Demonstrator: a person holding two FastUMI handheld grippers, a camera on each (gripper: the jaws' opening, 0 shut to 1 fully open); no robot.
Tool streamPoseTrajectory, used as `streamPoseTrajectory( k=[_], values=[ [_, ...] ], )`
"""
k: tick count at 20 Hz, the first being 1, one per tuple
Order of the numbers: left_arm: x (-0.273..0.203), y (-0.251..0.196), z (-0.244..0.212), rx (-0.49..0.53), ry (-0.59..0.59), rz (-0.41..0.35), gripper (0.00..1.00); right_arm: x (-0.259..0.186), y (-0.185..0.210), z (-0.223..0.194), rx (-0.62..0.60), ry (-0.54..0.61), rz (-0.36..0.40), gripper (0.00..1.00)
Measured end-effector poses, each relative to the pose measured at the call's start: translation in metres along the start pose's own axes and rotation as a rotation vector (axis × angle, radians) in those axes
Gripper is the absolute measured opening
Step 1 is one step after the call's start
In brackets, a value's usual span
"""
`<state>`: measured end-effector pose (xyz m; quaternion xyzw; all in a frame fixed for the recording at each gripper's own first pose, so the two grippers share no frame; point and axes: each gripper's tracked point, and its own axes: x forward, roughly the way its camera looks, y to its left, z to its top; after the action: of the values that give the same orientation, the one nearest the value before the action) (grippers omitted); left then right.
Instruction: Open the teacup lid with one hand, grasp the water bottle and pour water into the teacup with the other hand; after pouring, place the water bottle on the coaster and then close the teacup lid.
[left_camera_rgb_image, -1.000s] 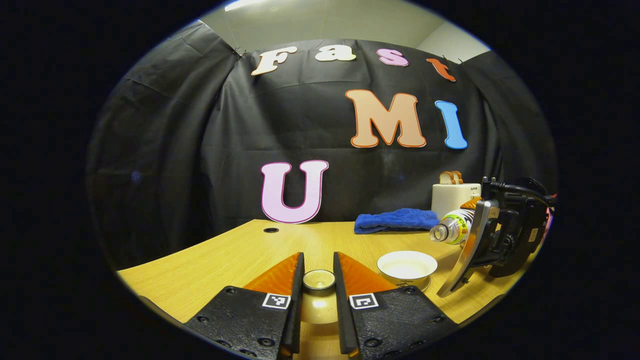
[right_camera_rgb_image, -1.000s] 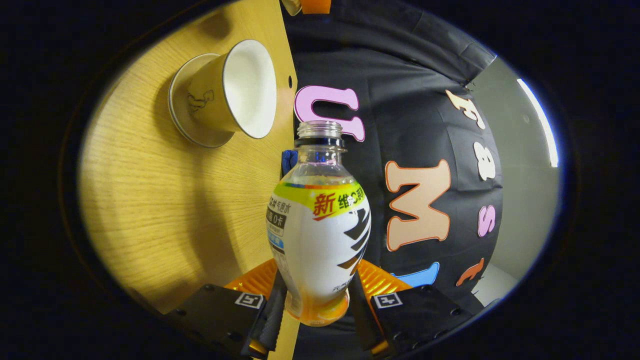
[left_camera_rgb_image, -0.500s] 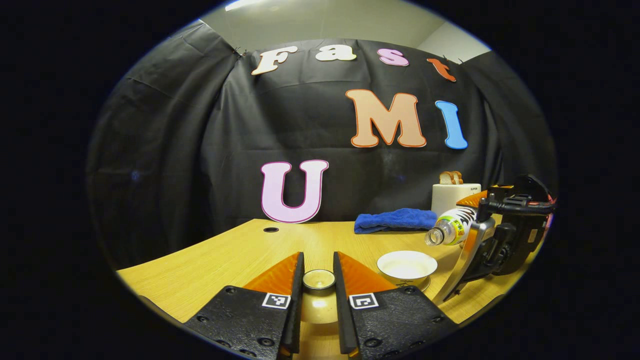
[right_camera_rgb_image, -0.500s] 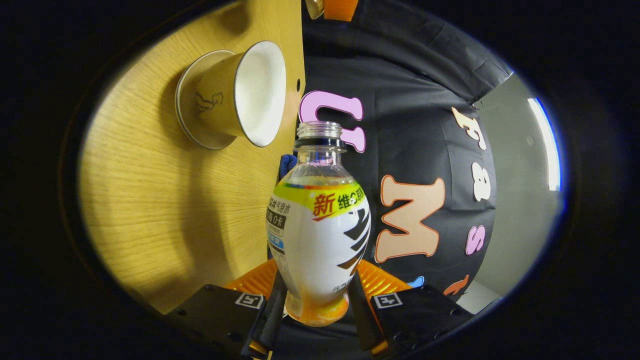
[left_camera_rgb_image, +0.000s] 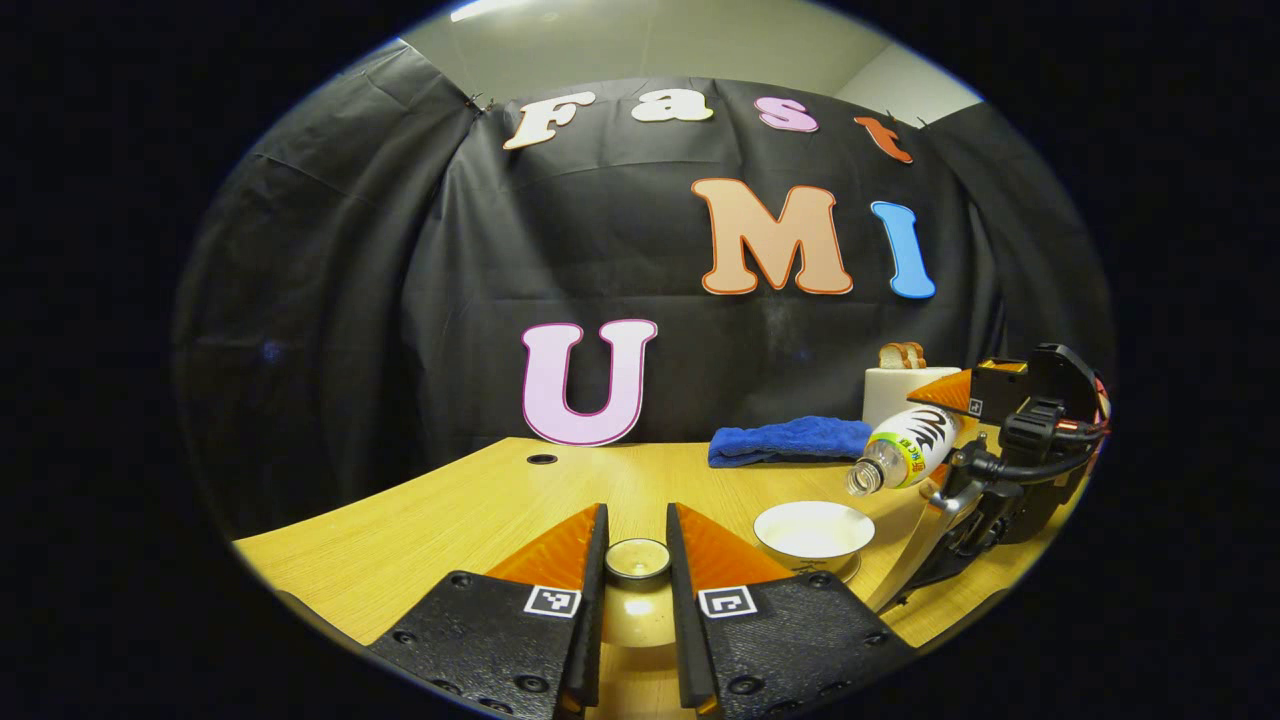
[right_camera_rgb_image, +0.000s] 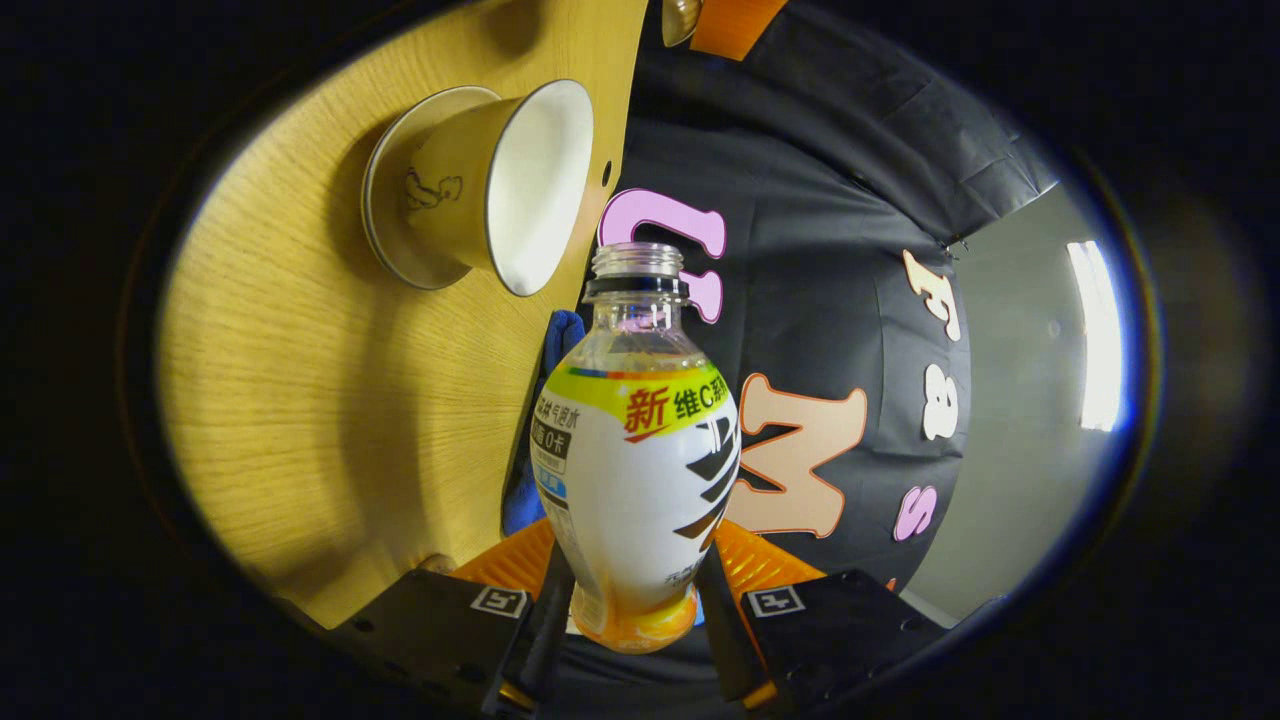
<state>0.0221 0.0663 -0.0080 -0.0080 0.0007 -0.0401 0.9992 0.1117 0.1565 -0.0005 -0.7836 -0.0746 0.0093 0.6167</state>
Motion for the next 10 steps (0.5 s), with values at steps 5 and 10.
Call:
streamPoseTrajectory(
  k=[5,10],
  values=[
    [0.001,-0.001,0.0,-0.001,0.0,0.0,0.28,0.001,-0.006,0.0,-0.043,-0.005,-0.027,0.66],
    [0.001,-0.001,-0.001,-0.001,0.0,0.0,0.28,0.003,-0.015,0.002,-0.108,-0.024,-0.075,0.65]
  ],
)
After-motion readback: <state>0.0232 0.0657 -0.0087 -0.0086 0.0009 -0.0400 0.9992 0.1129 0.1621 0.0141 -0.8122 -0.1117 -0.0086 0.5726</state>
